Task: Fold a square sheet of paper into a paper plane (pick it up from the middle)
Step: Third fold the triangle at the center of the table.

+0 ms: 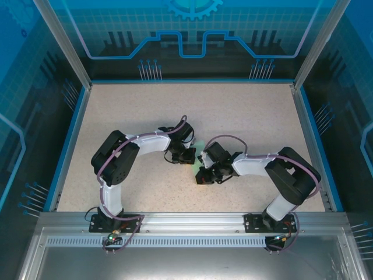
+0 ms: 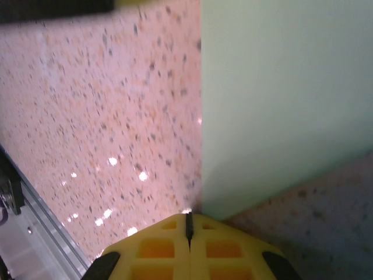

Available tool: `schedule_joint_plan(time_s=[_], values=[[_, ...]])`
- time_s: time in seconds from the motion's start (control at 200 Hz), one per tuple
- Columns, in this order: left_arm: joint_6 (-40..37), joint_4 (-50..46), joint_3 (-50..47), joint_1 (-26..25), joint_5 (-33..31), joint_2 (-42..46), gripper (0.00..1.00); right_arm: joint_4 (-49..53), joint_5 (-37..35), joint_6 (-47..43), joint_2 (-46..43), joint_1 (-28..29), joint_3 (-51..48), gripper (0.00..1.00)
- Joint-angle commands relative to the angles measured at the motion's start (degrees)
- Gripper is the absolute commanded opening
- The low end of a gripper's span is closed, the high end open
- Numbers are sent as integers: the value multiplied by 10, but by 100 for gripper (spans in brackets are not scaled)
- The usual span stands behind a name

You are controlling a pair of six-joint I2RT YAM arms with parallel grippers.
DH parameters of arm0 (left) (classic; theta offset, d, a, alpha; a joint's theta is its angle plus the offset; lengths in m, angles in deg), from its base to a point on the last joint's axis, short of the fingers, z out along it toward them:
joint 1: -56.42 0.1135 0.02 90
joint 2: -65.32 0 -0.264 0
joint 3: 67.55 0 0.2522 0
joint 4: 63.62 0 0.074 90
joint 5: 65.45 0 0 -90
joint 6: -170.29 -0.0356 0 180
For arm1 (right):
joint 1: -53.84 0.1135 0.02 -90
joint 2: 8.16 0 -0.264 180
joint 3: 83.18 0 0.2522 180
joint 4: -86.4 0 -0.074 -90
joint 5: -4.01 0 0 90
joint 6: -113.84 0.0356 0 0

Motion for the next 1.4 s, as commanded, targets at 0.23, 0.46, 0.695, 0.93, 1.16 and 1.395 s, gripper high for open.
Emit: schedule_joint_plan(time_s=[0.23, 0.46, 0.695, 0.93, 1.16, 1.395], values=[[-19, -44, -26, 6, -119, -64, 2, 71, 19, 4, -64, -36, 11, 0], [-21, -37, -26, 6, -109, -53, 2, 67, 18, -21, -53, -136, 61, 0], [-24, -43, -17, 6, -107, -46, 2, 58, 42, -53, 34, -183, 140, 0], [-26, -49, -11, 6, -109, -45, 2, 47, 47, -60, 101, -176, 169, 0], [-28, -52, -11, 6, -111, -47, 2, 66, 14, -78, 123, -174, 163, 0], [-32, -57, -12, 6, -112, -48, 2, 94, -60, -114, 120, -181, 148, 0]])
